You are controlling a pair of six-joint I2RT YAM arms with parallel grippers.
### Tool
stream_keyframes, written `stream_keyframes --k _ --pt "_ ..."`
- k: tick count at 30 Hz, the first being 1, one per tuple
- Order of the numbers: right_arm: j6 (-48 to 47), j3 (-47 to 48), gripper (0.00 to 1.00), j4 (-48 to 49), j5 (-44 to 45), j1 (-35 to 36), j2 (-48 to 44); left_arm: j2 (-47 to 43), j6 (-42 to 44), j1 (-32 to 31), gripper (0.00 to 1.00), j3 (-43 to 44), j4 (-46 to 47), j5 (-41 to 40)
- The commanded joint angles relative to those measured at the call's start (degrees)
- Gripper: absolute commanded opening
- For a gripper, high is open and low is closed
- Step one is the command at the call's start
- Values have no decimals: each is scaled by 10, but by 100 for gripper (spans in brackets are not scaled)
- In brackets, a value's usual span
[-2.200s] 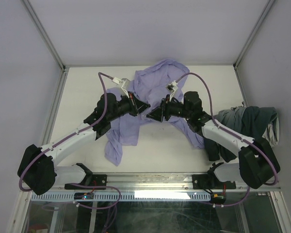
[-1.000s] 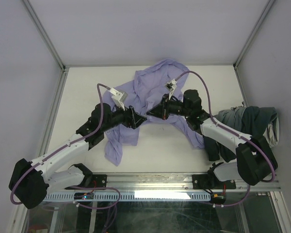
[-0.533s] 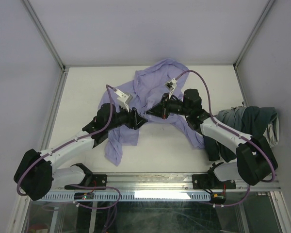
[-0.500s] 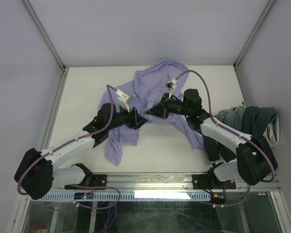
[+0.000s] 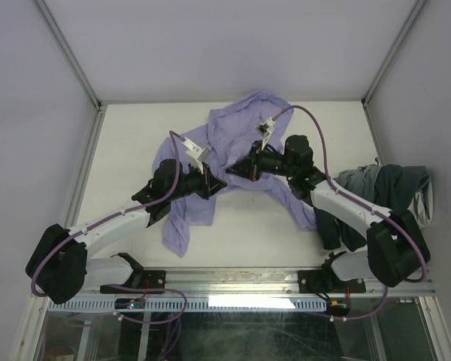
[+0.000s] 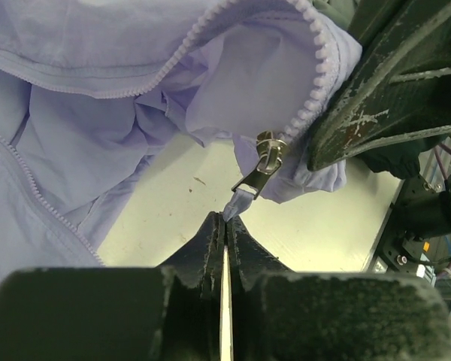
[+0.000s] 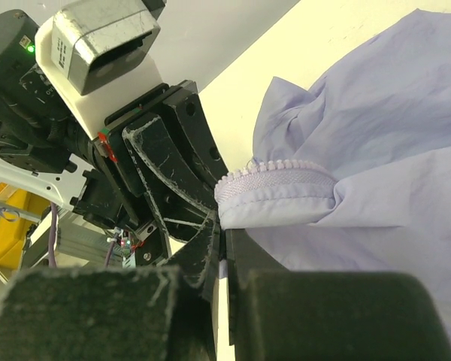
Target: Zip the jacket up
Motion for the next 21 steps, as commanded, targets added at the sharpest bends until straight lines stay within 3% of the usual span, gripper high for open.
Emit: stream_keyframes --k 1,7,16,21 --pt "8 32 0 43 12 -2 3 -7 3 -7 0 14 23 24" --pt "11 40 0 46 31 -11 7 -36 7 -20 0 -8 -14 16" --pt "16 33 0 49 45 -16 10 -60 2 -56 0 -10 -93 -71" --pt "3 10 0 29 32 -16 -4 -75 -25 -57 30 25 -162 -140"
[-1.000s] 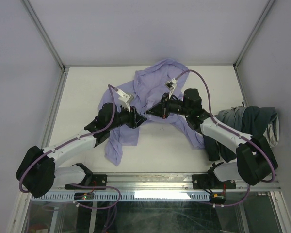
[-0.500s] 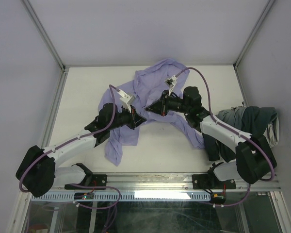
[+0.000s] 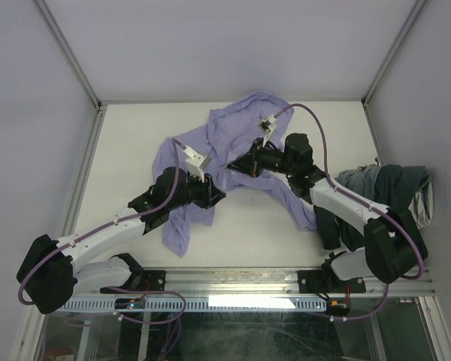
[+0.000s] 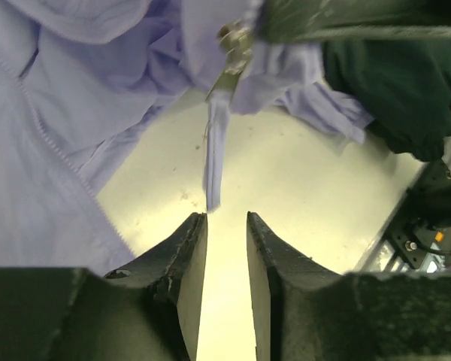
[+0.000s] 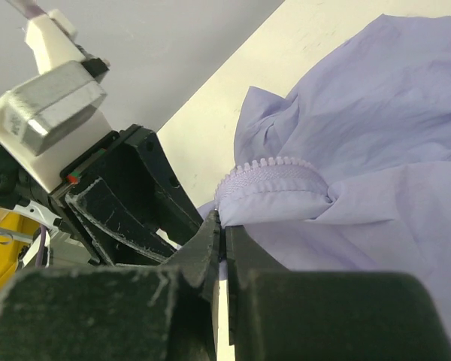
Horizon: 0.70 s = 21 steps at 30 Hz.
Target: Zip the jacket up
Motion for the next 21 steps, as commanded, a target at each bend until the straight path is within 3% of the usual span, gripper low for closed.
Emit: stream_keyframes --k 1,12,21 --pt "-10 -3 0 19 5 -5 -26 -18 -22 -4 32 40 -85 -71" --pt "-53 -76 0 -59 58 -5 -104 92 -70 -5 54 193 -400 -116" --pt "-54 -100 0 -53 61 -5 -118 235 -85 -5 61 279 -497 -160"
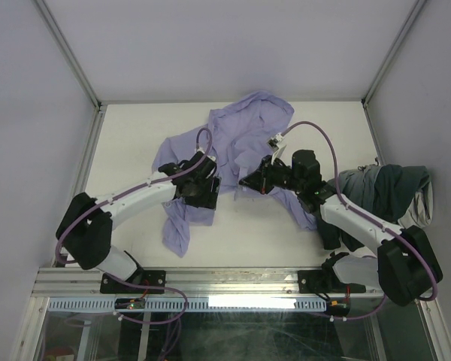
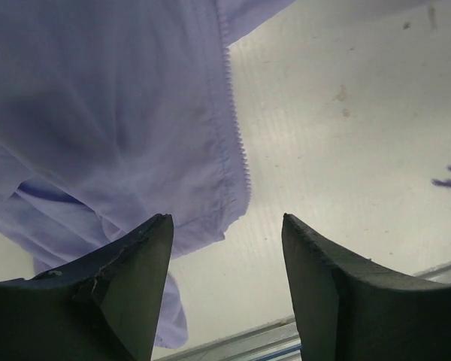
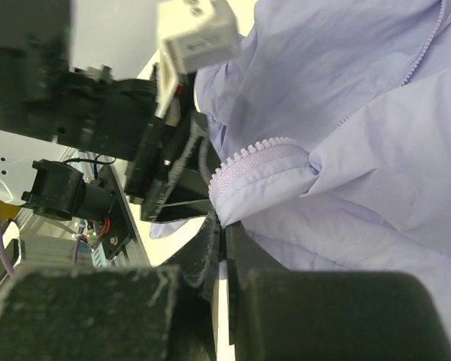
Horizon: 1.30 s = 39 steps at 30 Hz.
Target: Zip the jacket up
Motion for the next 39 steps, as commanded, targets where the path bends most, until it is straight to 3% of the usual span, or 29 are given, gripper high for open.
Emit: stream_keyframes --k 1,15,30,32,39 --pt "-13 0 0 27 12 -2 -22 47 -13 -5 61 58 -63 -35" --pt "-11 -21 0 33 19 -2 -35 141 -28 -13 60 99 -114 -44" --pt "-10 -20 0 36 15 -2 -27 213 -69 -32 55 48 -90 -91" --pt "-11 -19 0 33 16 -2 -27 219 -72 -32 50 36 -81 -91" --pt "-22 -8 0 13 11 -2 -25 198 -80 -31 15 19 -45 -88"
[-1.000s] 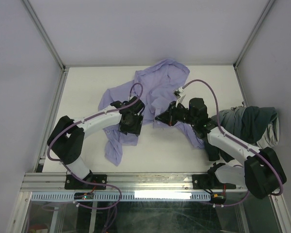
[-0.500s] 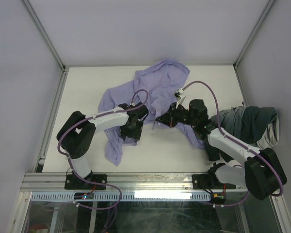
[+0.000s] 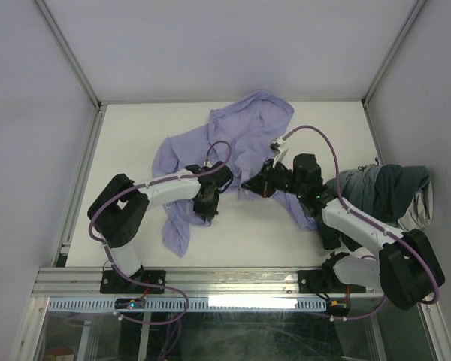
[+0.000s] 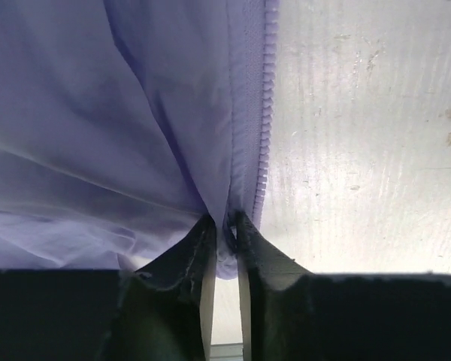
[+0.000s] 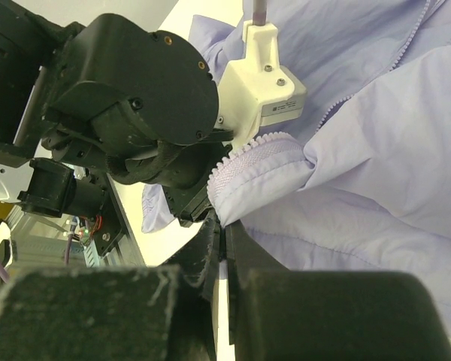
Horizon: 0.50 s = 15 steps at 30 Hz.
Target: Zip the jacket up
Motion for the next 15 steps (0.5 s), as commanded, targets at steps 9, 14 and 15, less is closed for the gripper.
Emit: stream_keyframes --k 9,14,15 --pt "-20 28 0 13 8 -15 -22 -110 -12 5 0 -35 111 -54" --pt "-28 38 0 18 8 -19 -31 -236 -11 19 0 -70 216 -39" --pt "-31 37 0 30 1 -19 -32 -256 -10 24 0 -79 240 -28"
